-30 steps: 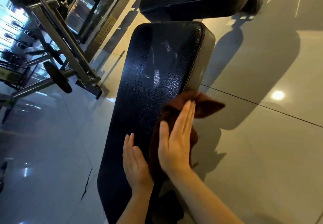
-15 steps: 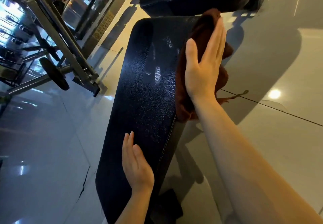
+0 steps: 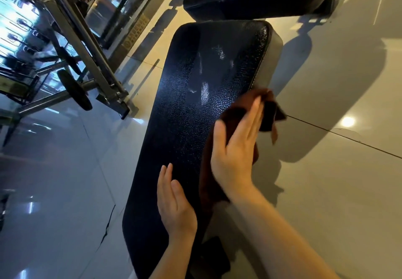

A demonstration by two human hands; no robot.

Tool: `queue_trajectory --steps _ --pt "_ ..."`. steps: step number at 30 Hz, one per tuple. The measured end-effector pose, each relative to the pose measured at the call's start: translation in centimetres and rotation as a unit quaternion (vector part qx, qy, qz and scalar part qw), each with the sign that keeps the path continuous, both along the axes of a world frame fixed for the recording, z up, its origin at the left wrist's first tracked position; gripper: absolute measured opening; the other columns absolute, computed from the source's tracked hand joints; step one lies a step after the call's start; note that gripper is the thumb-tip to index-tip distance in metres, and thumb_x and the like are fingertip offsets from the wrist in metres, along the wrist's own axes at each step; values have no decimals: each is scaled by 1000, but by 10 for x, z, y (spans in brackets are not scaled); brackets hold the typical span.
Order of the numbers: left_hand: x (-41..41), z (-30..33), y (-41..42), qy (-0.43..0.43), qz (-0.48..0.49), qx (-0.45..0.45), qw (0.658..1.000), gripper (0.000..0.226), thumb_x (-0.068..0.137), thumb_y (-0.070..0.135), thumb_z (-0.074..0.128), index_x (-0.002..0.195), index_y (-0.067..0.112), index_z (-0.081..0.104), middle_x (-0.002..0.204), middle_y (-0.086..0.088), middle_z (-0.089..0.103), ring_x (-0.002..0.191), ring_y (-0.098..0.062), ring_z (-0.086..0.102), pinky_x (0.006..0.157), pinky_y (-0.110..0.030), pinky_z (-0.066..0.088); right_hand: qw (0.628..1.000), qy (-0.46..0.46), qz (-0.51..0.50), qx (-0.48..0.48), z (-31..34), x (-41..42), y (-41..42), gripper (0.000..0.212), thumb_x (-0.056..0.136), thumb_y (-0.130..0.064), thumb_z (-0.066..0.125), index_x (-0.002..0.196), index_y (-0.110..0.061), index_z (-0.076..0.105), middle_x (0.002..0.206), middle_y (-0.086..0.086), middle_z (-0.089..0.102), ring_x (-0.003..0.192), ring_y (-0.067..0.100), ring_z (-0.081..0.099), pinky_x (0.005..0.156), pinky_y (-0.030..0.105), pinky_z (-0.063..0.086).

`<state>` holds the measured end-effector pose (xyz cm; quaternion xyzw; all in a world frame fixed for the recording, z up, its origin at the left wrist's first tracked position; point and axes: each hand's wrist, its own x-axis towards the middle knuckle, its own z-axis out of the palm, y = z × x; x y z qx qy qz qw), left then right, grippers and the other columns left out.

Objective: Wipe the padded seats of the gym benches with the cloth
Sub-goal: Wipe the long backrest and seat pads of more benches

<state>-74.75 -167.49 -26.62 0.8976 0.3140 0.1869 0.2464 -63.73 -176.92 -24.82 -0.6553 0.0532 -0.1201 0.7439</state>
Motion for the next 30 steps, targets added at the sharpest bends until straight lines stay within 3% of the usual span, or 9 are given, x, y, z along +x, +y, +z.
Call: queue_trajectory --steps 3,8,11,17,20,23,25,27,30 --pt "0 -1 2 -5 -3 -7 1000 36 93 60 14 125 66 29 153 19 32 142 0 27 119 -40 24 1000 -7 -14 3 13 60 -31 75 100 -30 47 154 -6 1 163 8 1 148 11 -2 115 12 -8" --pt "1 -2 2 -14 2 14 1000 45 93 59 13 134 48 31 153 11 36 141 -7 30 117 -40 26 1000 -6 -26 14 20 85 -40 70 102 -30 40 154 -2 3 164 13 1 151 21 -2 123 33 0" --pt "2 -2 2 -11 5 20 1000 49 94 58 13 136 43 32 152 9 37 141 -9 31 117 -41 27 1000 7 -18 0 12 47 -24 71 102 -30 40 154 -8 -2 164 7 -3 151 16 -4 122 25 -3" --pt "3 7 3 26 0 6 1000 66 90 60 15 146 31 36 156 5 31 144 -15 28 117 -50 25 992 63 106 -40 -8 -80 10 66 101 -32 37 142 -44 -12 153 -25 -13 144 -9 -10 112 4 -3" --pt "-18 18 -4 53 -30 -51 997 51 100 46 31 147 29 33 158 3 27 145 -17 25 117 -47 25 970 127 207 -18 -10 -127 -4 61 105 -18 36 142 -46 -4 155 -26 1 134 -26 -2 105 -3 3" --pt "-64 36 -18 51 -60 -54 995 43 100 24 47 143 25 42 149 4 38 139 -13 33 113 -36 30 946 169 274 23 -2 -150 -25 53 105 -14 36 150 -37 17 144 -33 26 122 -35 19 97 -7 18" --pt "-84 52 -31 47 -58 -126 989 37 98 20 53 134 29 49 135 8 49 126 -7 46 107 -32 39 938 193 284 54 13 -160 -33 47 106 -15 36 145 -40 30 142 -28 39 129 -18 35 103 3 29" --pt "-100 72 -46 37 -53 -247 967 27 98 19 55 119 35 54 122 8 58 110 -3 57 98 -30 49 933 209 282 76 36 -169 -41 44 106 -17 37 142 -42 35 140 -16 48 130 2 46 109 22 37" --pt "-129 97 -70 10 -73 -330 941 17 98 19 53 108 29 64 103 6 68 91 -1 65 81 -20 54 941 198 255 103 75 -179 -55 39 106 -20 37 138 -44 39 127 -13 55 118 10 54 104 33 45"
